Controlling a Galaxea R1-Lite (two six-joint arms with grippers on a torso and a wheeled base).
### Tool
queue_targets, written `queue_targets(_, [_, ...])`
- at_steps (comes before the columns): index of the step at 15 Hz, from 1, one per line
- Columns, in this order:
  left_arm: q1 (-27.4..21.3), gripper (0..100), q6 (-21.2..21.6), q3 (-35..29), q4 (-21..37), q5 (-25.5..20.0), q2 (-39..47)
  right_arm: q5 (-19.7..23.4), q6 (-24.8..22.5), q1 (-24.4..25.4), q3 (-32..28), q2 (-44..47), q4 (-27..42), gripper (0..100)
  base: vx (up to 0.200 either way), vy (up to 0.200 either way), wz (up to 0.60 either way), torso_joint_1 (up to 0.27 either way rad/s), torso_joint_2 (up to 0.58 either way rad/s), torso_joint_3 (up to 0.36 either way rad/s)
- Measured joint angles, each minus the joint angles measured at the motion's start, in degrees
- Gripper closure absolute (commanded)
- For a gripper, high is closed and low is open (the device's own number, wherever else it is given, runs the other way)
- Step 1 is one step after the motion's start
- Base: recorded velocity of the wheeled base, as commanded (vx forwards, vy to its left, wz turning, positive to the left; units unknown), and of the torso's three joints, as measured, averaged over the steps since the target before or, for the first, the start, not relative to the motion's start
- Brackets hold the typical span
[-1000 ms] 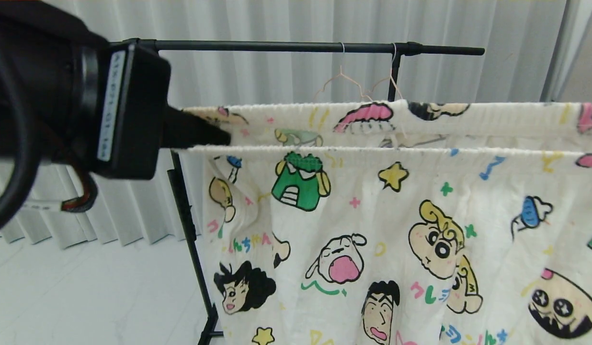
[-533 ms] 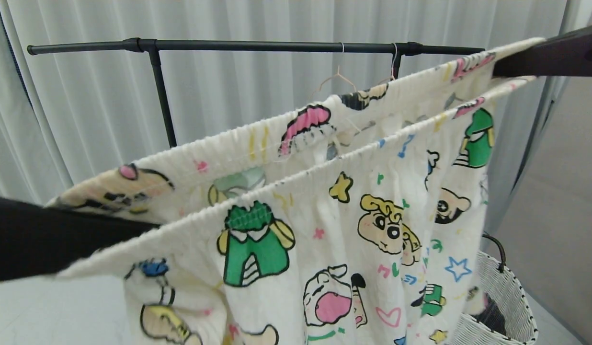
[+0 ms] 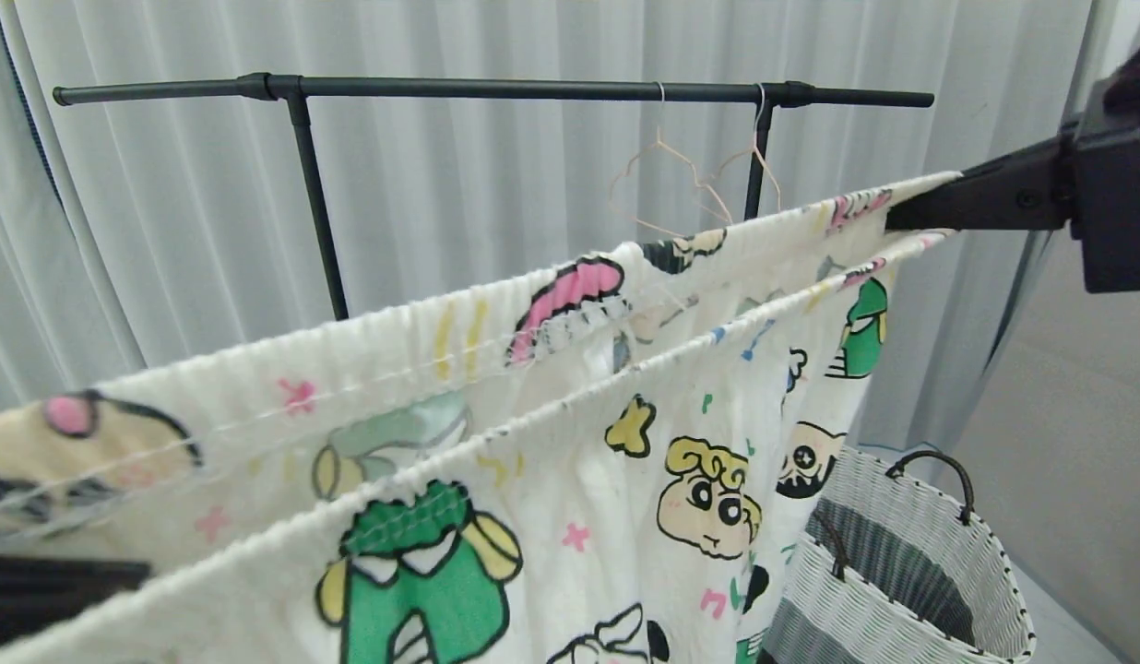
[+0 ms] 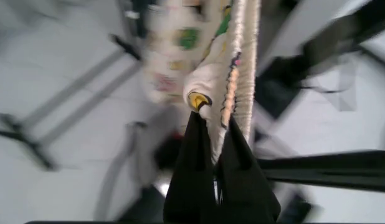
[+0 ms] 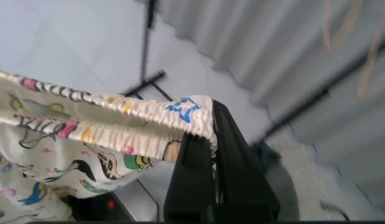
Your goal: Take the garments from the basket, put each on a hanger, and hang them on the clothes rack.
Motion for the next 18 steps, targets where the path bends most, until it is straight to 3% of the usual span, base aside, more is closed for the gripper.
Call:
queue_targets(2, [7.2, 100, 8.7, 2.0, -0.6, 1.5, 0.3, -1.1, 0.1, -2.2, 0.0, -1.9, 4.3, 100, 0.0, 0.0, 0.0, 0.0, 0.0, 0.0])
queue_targets(4, [13.2, 100, 12.2, 1.6, -7.8, 2.1, 2.5, -1.2, 0.7, -4.0, 0.5, -5.0, 9.5, 100, 0.0, 0.0, 0.0, 0.0, 0.0, 0.0])
queue_targets(6, [15.4, 100, 12.2, 1.2, -14.4, 2.2, 5.5, -1.3, 2.0, -3.4, 3.3, -8.1, 11.2, 100, 0.0, 0.0, 0.0, 0.0, 0.0, 0.0])
queue_targets(8, [15.9, 100, 9.9, 1.1, -18.0, 2.4, 8.8, -1.4, 3.3, 0.5, 8.2, -11.2, 11.4, 100, 0.0, 0.0, 0.0, 0.0, 0.0, 0.0])
queue_targets(18, [16.2, 100, 9.5, 1.3, -18.5, 2.6, 11.7, -1.6, 3.7, 2.7, 10.4, -13.8, 8.0, 100, 0.0, 0.0, 0.0, 0.0, 0.0, 0.0])
